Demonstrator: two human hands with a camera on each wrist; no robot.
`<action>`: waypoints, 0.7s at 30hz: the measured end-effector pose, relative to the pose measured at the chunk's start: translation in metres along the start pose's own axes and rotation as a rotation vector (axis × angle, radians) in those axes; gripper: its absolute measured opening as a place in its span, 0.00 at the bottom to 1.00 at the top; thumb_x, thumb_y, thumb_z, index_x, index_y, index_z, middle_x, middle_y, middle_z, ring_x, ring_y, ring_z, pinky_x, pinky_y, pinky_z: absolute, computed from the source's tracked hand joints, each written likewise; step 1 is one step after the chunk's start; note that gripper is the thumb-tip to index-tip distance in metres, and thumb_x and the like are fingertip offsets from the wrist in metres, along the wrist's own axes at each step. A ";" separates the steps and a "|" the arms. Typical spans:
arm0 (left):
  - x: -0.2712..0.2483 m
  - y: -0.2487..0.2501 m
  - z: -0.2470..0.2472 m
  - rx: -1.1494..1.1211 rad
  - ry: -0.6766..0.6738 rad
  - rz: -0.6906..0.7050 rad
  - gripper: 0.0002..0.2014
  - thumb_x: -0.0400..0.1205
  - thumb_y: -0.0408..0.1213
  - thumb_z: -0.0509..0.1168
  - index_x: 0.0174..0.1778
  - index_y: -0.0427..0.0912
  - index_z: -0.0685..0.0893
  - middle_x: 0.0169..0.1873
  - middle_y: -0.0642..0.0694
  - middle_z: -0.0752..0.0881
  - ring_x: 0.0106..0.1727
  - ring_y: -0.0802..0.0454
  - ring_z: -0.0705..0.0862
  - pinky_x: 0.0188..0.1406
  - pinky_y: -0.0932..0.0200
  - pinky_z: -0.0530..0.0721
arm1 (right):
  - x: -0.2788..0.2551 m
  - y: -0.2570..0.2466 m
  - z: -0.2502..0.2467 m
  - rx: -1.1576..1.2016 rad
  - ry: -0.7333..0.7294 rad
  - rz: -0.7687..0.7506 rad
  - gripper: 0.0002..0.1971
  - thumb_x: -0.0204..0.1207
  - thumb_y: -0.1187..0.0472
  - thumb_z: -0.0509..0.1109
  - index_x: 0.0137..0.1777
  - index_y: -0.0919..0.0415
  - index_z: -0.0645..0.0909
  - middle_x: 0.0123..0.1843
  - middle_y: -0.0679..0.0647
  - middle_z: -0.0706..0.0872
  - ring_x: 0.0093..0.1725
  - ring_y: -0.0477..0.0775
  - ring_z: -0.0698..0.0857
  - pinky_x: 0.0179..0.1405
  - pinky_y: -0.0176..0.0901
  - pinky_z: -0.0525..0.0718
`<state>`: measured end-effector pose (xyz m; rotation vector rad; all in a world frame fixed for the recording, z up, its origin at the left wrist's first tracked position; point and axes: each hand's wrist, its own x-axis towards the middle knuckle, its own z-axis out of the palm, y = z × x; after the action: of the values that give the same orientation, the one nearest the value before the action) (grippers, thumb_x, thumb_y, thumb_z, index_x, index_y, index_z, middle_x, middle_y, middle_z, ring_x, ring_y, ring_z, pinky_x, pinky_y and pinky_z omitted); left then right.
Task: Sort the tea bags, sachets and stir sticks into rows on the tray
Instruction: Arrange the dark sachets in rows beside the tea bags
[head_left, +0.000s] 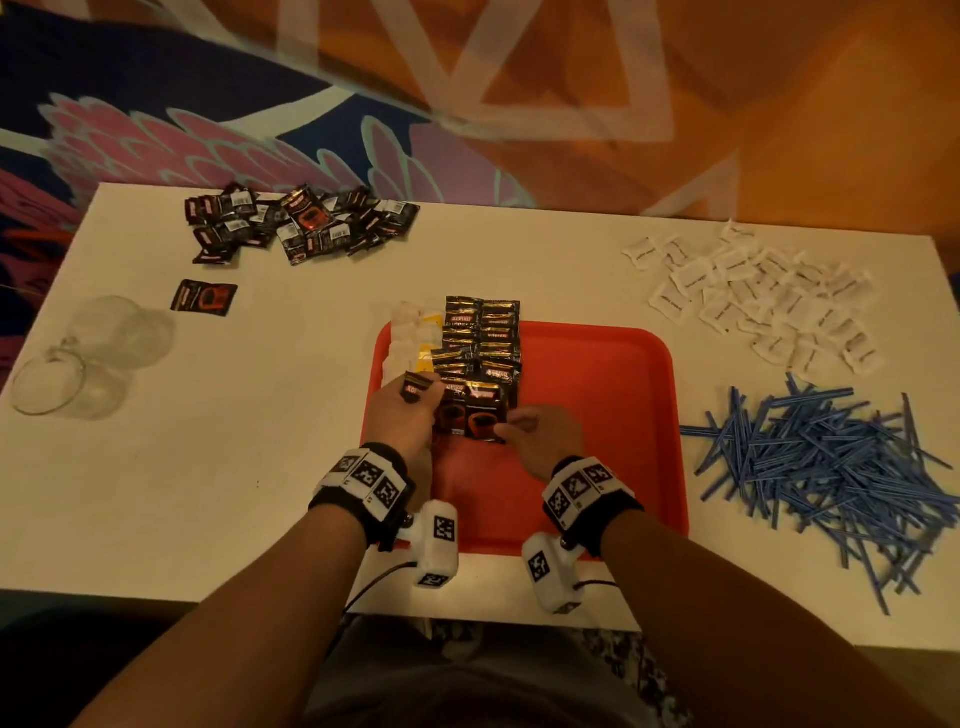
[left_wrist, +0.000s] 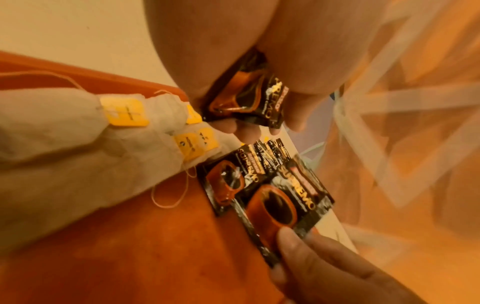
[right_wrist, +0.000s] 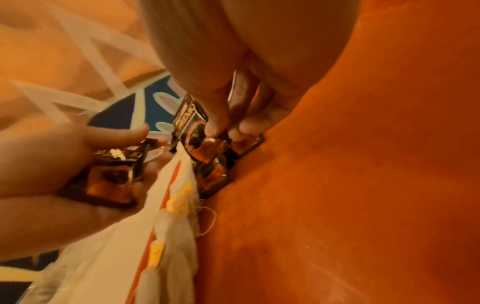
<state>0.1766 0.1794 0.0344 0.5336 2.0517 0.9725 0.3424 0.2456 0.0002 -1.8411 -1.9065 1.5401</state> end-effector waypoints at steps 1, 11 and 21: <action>0.001 -0.001 0.000 0.125 -0.026 0.044 0.09 0.86 0.39 0.66 0.58 0.51 0.88 0.55 0.53 0.88 0.53 0.55 0.84 0.59 0.58 0.79 | 0.004 0.005 -0.001 -0.001 0.009 0.034 0.14 0.76 0.53 0.76 0.59 0.56 0.87 0.57 0.51 0.89 0.57 0.47 0.85 0.52 0.34 0.77; 0.012 -0.009 0.009 0.642 -0.236 0.168 0.24 0.82 0.31 0.66 0.76 0.46 0.79 0.74 0.41 0.72 0.72 0.44 0.76 0.70 0.59 0.72 | 0.029 0.008 0.003 -0.049 0.034 0.126 0.09 0.75 0.52 0.77 0.51 0.54 0.88 0.51 0.49 0.91 0.53 0.49 0.88 0.60 0.48 0.86; 0.016 -0.008 0.010 0.670 -0.253 0.155 0.29 0.83 0.32 0.65 0.82 0.48 0.70 0.76 0.42 0.70 0.75 0.44 0.73 0.74 0.56 0.70 | 0.033 0.001 0.003 -0.057 0.083 0.156 0.08 0.73 0.54 0.78 0.48 0.53 0.83 0.40 0.41 0.83 0.39 0.37 0.80 0.27 0.27 0.68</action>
<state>0.1746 0.1895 0.0165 1.1136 2.0935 0.2488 0.3318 0.2694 -0.0199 -2.0884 -1.8281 1.4399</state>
